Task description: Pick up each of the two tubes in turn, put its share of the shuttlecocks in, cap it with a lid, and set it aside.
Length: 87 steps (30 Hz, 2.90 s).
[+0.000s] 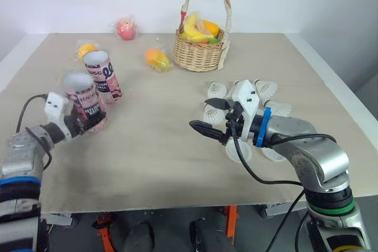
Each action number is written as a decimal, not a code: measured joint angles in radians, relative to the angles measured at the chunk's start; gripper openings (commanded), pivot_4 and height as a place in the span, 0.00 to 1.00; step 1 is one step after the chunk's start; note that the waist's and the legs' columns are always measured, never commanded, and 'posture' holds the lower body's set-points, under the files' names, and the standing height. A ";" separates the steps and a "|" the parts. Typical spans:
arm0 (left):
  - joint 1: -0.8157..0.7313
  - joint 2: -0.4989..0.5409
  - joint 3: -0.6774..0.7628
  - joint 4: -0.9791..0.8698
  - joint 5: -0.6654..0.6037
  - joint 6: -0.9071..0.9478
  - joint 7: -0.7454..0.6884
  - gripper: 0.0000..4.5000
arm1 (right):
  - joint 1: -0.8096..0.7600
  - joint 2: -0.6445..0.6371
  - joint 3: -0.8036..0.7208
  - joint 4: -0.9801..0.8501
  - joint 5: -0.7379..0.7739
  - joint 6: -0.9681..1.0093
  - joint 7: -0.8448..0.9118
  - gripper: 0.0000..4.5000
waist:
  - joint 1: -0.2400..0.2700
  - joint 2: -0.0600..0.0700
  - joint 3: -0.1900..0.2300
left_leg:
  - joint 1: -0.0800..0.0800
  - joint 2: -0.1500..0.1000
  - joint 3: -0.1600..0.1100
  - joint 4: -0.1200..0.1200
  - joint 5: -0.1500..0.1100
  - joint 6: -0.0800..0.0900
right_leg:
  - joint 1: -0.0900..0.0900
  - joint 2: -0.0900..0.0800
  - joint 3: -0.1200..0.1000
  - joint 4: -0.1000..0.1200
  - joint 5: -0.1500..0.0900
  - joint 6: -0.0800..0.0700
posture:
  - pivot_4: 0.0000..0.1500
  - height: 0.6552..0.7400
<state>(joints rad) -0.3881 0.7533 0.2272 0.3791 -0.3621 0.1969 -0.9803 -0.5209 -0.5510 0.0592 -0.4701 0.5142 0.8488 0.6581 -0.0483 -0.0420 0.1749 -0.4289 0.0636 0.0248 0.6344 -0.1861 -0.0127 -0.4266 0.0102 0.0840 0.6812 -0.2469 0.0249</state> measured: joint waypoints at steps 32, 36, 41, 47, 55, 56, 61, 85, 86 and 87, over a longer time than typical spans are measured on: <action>-0.077 0.275 -0.326 -0.376 0.194 0.175 -0.364 0.74 | -0.005 0.306 0.023 0.213 -0.137 0.228 -0.477 1.00 | 0.001 0.009 -0.004 | 0.004 -0.001 0.003 -0.001 0.000 0.001 | 0.002 0.000 0.003 0.001 -0.006 0.007 | 1.00 1.00; -0.068 0.276 -0.326 -0.428 0.194 0.230 -0.359 0.74 | -0.041 0.330 0.023 0.306 -0.190 0.206 -0.509 1.00 | 0.002 0.009 -0.004 | 0.002 -0.002 0.003 -0.001 0.000 0.001 | 0.001 0.000 0.003 0.001 -0.006 0.007 | 1.00 1.00; -0.064 0.275 -0.325 -0.454 0.188 0.269 -0.356 0.73 | -0.077 0.344 0.021 0.367 -0.240 0.183 -0.533 0.94 | 0.002 0.009 -0.004 | 0.002 -0.002 0.002 -0.001 0.000 0.001 | 0.001 0.000 0.003 0.001 -0.006 0.007 | 1.00 1.00; -0.060 0.275 -0.324 -0.470 0.186 0.287 -0.352 0.73 | -0.081 0.351 0.020 0.390 -0.271 0.155 -0.528 0.48 | 0.002 0.009 -0.004 | 0.002 -0.002 0.002 -0.001 0.000 0.001 | 0.001 0.000 0.003 0.001 -0.006 0.007 | 1.00 1.00; -0.037 0.271 -0.305 -0.469 0.185 0.254 -0.350 0.73 | -0.073 0.329 0.065 0.370 -0.309 0.134 -0.494 0.01 | 0.002 0.009 -0.004 | 0.002 -0.001 0.002 -0.001 0.000 0.001 | 0.001 0.000 0.002 0.001 -0.006 0.007 | 1.00 1.00; -0.036 0.271 -0.305 -0.468 0.185 0.250 -0.350 0.73 | -0.072 0.327 0.068 0.365 -0.312 0.134 -0.490 0.01 | 0.002 0.009 -0.004 | 0.002 -0.002 0.002 -0.001 0.000 0.001 | 0.001 0.000 0.002 0.001 -0.006 0.007 | 1.00 1.00; -0.028 0.257 -0.300 -0.453 0.187 0.209 -0.353 0.73 | -0.007 0.201 0.150 0.228 -0.327 0.009 -0.357 0.01 | 0.006 0.010 -0.003 | 0.002 -0.003 0.002 -0.001 0.000 0.001 | 0.001 -0.001 0.003 0.001 -0.007 0.008 | 1.00 1.00; -0.057 0.203 -0.325 -0.362 0.204 0.110 -0.371 0.73 | -0.469 0.059 0.432 0.419 -0.425 -0.719 0.523 0.01 | 0.009 0.018 -0.004 | 0.005 -0.001 0.003 0.000 0.001 0.004 | 0.003 0.000 0.002 0.001 -0.005 0.006 | 1.00 1.00; -0.043 0.203 -0.316 -0.368 0.204 0.113 -0.362 0.73 | -0.473 0.070 0.443 0.443 -0.441 -0.741 0.538 0.01 | 0.007 0.019 -0.005 | 0.006 -0.001 0.003 0.000 0.001 0.004 | 0.003 0.000 0.002 0.002 -0.005 0.005 | 1.00 1.00; -0.039 0.202 -0.314 -0.370 0.204 0.114 -0.358 0.73 | -0.475 0.073 0.446 0.456 -0.446 -0.750 0.540 0.01 | 0.006 0.020 -0.005 | 0.006 -0.001 0.003 0.000 0.001 0.004 | 0.003 0.000 0.002 0.002 -0.005 0.005 | 1.00 1.00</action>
<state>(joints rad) -0.4267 0.9558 -0.0863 0.0088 -0.1580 0.3104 -1.3385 -0.9961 -0.4775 0.5054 -0.0144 0.0686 0.0992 1.1982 -0.0425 -0.0225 0.1698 -0.4229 0.0626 0.0278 0.6345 -0.1853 -0.0090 -0.4232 0.0105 0.0863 0.6833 -0.2519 0.0298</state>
